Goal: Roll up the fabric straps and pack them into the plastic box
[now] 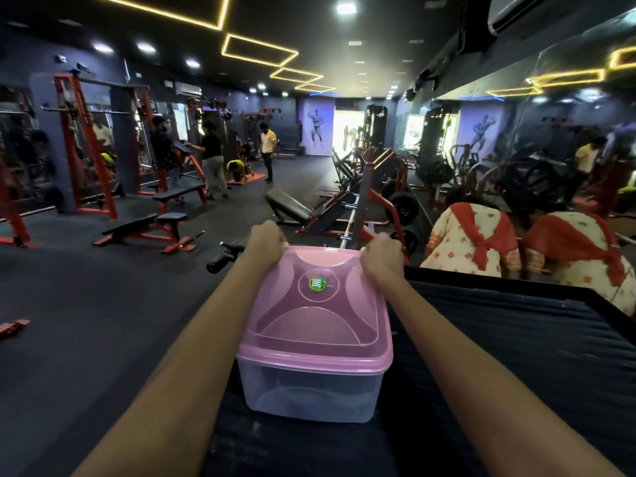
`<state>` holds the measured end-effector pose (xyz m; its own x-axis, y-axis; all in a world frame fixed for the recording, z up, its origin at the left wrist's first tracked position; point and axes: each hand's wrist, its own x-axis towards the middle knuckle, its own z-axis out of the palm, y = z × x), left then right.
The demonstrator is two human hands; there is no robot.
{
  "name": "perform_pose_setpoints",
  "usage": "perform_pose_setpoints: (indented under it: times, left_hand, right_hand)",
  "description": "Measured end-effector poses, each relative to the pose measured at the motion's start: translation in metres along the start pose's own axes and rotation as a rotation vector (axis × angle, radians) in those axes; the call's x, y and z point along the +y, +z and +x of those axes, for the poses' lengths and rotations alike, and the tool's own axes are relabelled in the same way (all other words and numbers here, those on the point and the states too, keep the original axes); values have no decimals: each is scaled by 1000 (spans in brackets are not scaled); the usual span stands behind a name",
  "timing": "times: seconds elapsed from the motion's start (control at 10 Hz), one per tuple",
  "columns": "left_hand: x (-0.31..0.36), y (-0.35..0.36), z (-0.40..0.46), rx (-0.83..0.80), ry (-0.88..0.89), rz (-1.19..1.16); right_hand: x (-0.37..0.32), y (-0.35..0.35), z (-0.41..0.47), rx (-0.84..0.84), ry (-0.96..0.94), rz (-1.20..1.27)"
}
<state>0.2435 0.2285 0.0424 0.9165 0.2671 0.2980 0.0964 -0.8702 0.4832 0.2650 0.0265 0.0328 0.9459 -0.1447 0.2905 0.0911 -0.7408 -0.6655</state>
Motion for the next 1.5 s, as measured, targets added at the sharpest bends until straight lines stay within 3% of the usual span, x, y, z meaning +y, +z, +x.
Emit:
perform_pose_setpoints:
  times: [0.1, 0.2, 0.3, 0.4, 0.6, 1.0, 1.5]
  left_hand:
    - [9, -1, -8, -64, 86, 223]
    - [26, -7, -33, -142, 184, 330]
    - [31, -8, -60, -179, 245, 340]
    - [22, -3, -91, -283, 229, 385]
    - [21, -3, -98, -295, 202, 385]
    - [29, -28, -151, -45, 381, 14]
    - [112, -16, -215, -27, 388, -134]
  right_hand:
    - [-6, -5, -12, -24, -270, -311]
    - [-18, -8, -26, -91, -477, -375]
    - [-24, -4, -40, -196, -522, -368]
    - [-22, 3, -58, -420, -521, -495]
    - [-24, -2, -69, -541, -445, -545]
    - [-3, -47, -110, -428, -518, -253]
    - [53, -139, -158, -345, -522, -172]
